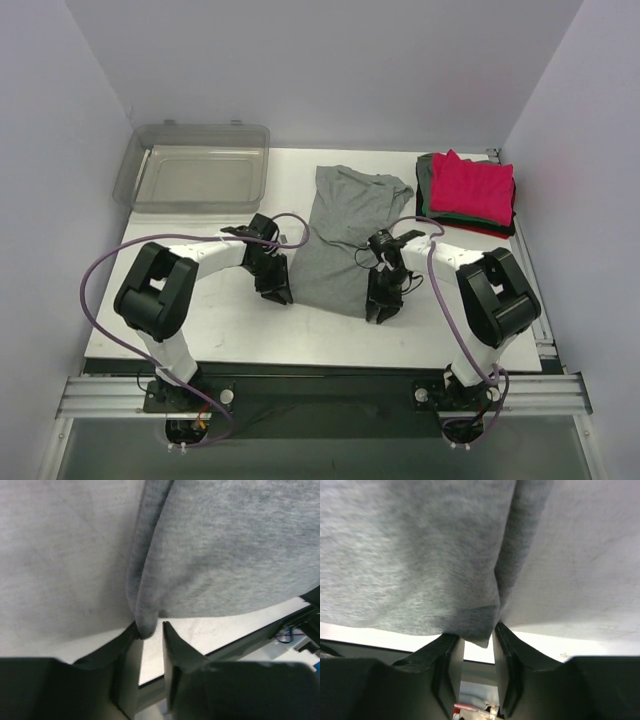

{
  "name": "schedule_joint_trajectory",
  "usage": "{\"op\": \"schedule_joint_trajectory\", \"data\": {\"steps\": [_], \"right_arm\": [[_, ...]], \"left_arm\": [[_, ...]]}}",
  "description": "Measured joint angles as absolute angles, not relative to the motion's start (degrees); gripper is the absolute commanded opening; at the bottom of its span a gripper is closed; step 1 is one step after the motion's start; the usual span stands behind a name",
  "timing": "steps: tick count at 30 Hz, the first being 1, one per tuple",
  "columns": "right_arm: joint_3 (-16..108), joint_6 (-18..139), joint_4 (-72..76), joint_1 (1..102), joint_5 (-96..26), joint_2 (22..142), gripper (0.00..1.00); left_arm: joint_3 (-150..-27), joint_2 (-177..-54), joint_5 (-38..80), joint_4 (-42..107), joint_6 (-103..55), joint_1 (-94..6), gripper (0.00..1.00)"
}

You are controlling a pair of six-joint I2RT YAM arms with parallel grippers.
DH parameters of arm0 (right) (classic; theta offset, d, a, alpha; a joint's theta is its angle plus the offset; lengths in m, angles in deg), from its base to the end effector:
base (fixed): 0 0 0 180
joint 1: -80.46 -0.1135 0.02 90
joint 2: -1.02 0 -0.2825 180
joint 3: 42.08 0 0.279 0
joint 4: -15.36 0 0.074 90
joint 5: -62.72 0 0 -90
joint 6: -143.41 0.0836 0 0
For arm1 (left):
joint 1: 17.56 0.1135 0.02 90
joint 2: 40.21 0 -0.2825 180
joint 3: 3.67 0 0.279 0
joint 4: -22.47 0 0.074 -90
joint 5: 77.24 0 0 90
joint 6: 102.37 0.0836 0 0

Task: Fold and stack the t-shirts
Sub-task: Grab one side of the 2/3 rectangular tshirt with both arms, then fold the long partially folded tshirt into a neat square

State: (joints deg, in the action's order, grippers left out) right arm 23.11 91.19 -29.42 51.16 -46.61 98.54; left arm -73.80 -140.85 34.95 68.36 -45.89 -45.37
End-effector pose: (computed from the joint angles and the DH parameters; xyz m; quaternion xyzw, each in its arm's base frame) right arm 0.2715 0.1841 0.0953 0.0536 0.9783 0.2002 0.0001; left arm 0.2932 -0.1903 0.1023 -0.0258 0.9743 -0.2236 0.0025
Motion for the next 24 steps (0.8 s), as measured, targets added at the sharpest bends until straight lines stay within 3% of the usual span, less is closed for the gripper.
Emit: {"op": "schedule_joint_trajectory", "data": {"steps": [5,15,24], "right_arm": [[24.0,91.0,-28.9,51.2,-45.5,98.8,0.02],[28.8,90.9,-31.0,52.2,-44.7,98.0,0.0],[40.7,89.5,-42.2,53.6,-41.7,87.8,0.0]], "left_arm": [[-74.4,-143.1,37.4,67.5,-44.7,-45.3,0.01],[-78.8,-142.9,36.8,68.5,-44.4,-45.6,0.0],[-89.1,-133.4,35.7,70.6,-46.9,-45.6,0.0]]}}
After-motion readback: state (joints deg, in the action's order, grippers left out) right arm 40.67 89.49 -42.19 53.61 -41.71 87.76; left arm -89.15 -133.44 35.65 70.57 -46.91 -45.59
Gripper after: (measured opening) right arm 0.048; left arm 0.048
